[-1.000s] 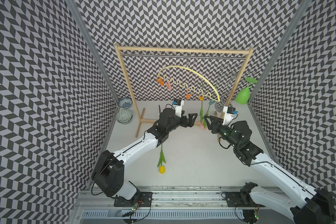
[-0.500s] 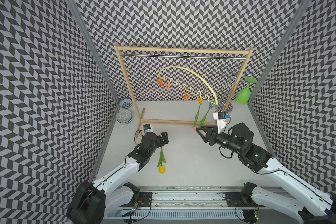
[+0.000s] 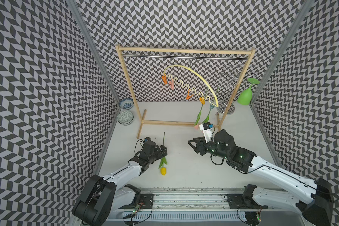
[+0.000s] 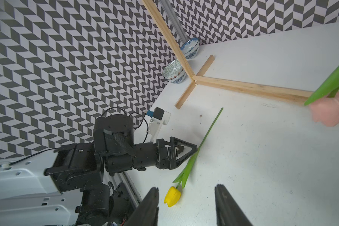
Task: Dry the flowers on a clothes hanger
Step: Adjust the flower at the center of the board.
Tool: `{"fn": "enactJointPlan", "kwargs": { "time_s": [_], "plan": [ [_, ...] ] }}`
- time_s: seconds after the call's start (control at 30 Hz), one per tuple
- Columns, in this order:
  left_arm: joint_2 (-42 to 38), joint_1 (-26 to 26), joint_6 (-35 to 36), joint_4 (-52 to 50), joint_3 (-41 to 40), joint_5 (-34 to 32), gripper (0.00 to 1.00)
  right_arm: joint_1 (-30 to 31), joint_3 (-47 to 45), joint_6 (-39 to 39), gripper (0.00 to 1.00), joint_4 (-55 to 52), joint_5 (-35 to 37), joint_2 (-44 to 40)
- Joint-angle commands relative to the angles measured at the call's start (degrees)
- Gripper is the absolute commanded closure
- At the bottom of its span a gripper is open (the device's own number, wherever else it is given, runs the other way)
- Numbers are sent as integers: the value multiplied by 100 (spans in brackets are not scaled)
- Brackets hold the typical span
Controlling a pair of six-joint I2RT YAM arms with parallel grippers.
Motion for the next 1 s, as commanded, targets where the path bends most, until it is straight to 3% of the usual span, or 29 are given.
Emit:
{"fn": "enactJointPlan", "kwargs": {
  "time_s": [0.0,0.33,0.5,0.63,0.73,0.8,0.97],
  "plan": [
    [-57,-146,-180,-622,-234,408,0,42,24,7,52,582,-32,112],
    [-84,-1555,-1858,838,-847,1460,0,42,-54,48,52,689,62,367],
    [-298,-1891,-2321,988,-706,1361,0,37,-13,132,52,497,249,564],
    [-797,-1886,-2066,172,-377,796,0,45,95,150,52,273,356,809],
    [-1203,-1732,-1579,-744,84,-38,0,193,410,205,53,-195,530,1182],
    [-1395,-1369,-1193,-1055,366,-349,0,455,738,220,53,-571,830,1570],
    [-1295,141,-656,-587,573,-95,0,985,1332,525,54,-971,1417,2512]
  ]
}}
